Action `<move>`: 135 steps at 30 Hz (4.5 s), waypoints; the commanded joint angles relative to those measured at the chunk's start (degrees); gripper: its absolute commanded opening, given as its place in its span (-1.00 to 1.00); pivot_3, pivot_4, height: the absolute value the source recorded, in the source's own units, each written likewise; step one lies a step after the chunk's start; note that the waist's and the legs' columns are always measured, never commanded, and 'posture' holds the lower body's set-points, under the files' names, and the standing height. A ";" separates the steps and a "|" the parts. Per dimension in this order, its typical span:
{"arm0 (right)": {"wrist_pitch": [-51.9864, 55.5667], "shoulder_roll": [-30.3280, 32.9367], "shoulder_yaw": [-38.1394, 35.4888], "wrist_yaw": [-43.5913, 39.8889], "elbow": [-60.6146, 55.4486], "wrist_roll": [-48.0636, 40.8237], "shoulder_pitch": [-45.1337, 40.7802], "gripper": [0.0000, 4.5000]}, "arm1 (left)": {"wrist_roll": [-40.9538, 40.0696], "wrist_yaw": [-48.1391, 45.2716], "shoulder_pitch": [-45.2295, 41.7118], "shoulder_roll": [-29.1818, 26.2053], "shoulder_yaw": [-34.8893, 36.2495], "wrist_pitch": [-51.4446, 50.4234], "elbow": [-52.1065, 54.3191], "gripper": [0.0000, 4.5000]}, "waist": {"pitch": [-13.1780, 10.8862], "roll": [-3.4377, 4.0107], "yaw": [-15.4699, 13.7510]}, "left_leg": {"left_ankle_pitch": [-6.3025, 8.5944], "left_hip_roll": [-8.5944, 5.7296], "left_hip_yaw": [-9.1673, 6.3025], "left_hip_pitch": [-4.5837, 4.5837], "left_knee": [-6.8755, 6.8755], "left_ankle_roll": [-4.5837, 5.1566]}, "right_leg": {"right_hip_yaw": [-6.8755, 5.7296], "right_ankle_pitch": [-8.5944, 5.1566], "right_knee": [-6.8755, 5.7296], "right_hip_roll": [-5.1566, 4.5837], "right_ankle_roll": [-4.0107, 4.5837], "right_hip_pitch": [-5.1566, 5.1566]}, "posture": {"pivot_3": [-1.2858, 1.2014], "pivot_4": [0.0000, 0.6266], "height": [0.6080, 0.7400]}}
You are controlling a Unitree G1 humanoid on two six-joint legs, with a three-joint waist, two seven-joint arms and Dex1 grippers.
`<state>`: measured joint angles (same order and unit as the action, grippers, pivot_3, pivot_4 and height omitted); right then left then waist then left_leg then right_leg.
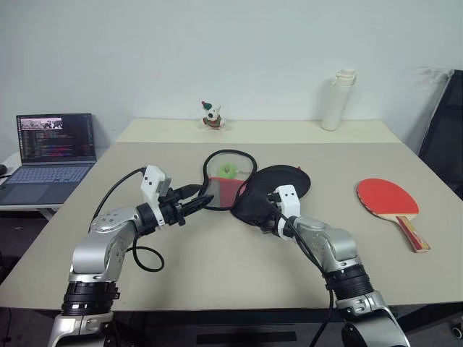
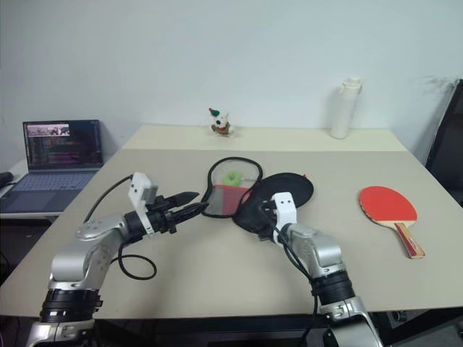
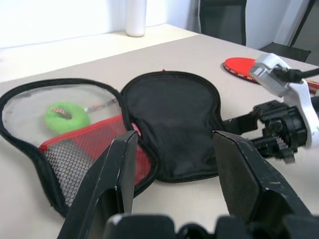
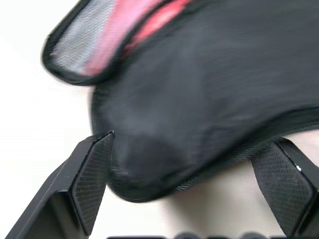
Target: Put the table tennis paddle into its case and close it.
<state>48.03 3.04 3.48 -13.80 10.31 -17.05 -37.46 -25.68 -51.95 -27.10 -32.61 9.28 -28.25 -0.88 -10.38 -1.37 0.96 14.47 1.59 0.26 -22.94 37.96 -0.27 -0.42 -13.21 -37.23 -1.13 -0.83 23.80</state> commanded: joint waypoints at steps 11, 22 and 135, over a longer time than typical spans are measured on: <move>13.06 4.21 -10.75 -1.05 -9.78 -8.31 2.29 -0.97 | -1.97 -2.14 -0.60 -0.63 -2.17 0.27 5.61 0.15 | 0.00 0.00 -0.02 | 0.00 0.01 -0.02 0.00 -0.01 0.00 | -0.02 0.00 0.00 0.00 0.01 0.01 | 0.03 -0.52 1.00; 21.52 18.44 -15.97 -6.04 -9.03 -11.78 2.71 -0.97 | -0.93 -4.09 -2.87 0.21 -6.60 2.14 5.05 0.15 | -0.01 0.01 0.06 | 0.00 -0.01 0.05 0.01 -0.02 0.01 | 0.01 -0.04 0.02 0.07 -0.05 0.00 | 0.03 -0.52 1.00; -9.58 2.77 -19.42 17.64 10.22 1.58 -7.80 -0.51 | -0.17 -6.86 -2.91 -0.57 -9.76 2.79 6.18 0.15 | -0.11 0.14 0.91 | 0.01 -0.02 1.36 -0.04 -0.06 0.02 | 1.46 0.37 0.11 0.08 -0.58 0.56 | 0.03 -0.52 1.00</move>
<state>40.81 6.07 -15.71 3.14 21.43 -15.60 -43.24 -25.04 -59.16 -29.22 -33.29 -1.01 -25.78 2.47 -10.49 -1.23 1.87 14.47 1.57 1.62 -22.97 37.91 -0.25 1.04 -12.84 -37.13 -1.05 -1.41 24.35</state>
